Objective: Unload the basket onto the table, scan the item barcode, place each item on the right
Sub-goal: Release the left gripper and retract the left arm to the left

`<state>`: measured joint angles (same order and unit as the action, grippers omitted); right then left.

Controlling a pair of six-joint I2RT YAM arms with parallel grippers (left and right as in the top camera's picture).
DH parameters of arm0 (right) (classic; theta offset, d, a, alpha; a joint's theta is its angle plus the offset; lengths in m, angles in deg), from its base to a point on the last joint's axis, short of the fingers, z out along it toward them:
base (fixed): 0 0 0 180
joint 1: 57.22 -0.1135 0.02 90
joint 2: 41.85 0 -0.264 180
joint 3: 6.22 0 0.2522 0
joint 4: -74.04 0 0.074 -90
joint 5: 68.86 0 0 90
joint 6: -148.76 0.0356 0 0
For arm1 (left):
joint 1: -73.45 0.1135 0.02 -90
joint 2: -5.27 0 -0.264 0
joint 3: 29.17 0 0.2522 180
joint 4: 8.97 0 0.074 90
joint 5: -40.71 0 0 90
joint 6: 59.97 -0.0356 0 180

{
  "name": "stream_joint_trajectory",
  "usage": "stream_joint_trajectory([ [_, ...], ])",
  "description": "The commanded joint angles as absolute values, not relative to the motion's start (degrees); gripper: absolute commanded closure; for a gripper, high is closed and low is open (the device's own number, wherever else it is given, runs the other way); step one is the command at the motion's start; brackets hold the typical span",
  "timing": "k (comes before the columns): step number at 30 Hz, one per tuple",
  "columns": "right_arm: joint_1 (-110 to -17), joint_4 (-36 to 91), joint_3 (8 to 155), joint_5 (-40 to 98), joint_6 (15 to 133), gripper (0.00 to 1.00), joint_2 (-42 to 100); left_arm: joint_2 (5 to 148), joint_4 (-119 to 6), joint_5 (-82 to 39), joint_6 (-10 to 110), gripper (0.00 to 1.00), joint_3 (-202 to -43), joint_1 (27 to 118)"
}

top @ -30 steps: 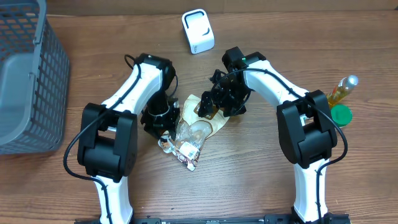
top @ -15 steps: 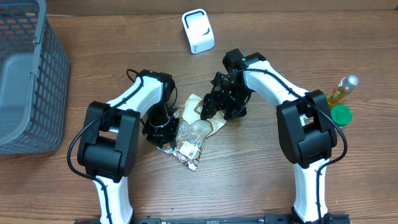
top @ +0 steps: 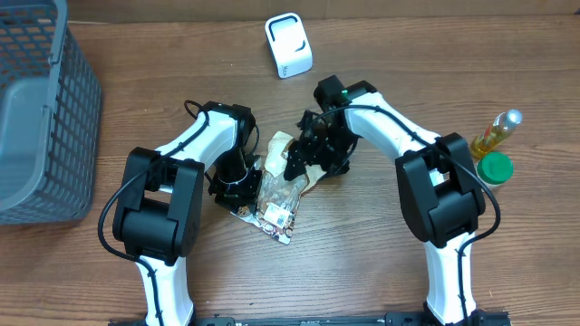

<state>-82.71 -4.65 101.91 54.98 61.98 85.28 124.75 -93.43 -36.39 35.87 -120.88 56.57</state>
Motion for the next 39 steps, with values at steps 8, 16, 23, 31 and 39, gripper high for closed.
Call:
stream_joint_trajectory([
  [8, -85.49, -2.44, 101.32, 62.44, 62.2, 0.16, 84.6, 124.97, -92.49, -36.19, 36.68, 0.55, -120.29, 56.17],
  [16, -86.36, 0.38, 101.27, 63.05, 62.37, 0.33, 84.71, 124.97, -92.51, -36.28, 36.68, 0.55, -120.29, 56.19],
  [23, -86.36, 0.45, 101.27, 64.99, 62.35, 0.6, 84.71, 124.97, -92.25, -36.36, 36.92, 0.55, -120.29, 56.17],
  [31, -86.36, 0.34, 101.27, 68.86, 62.37, 0.7, 84.71, 124.97, -91.59, -36.34, 37.75, 0.54, -120.29, 56.17],
  [39, -86.36, -1.76, 101.27, 68.84, 62.35, 0.74, 84.71, 124.97, -91.28, -36.32, 38.01, 0.53, -120.29, 56.17],
])
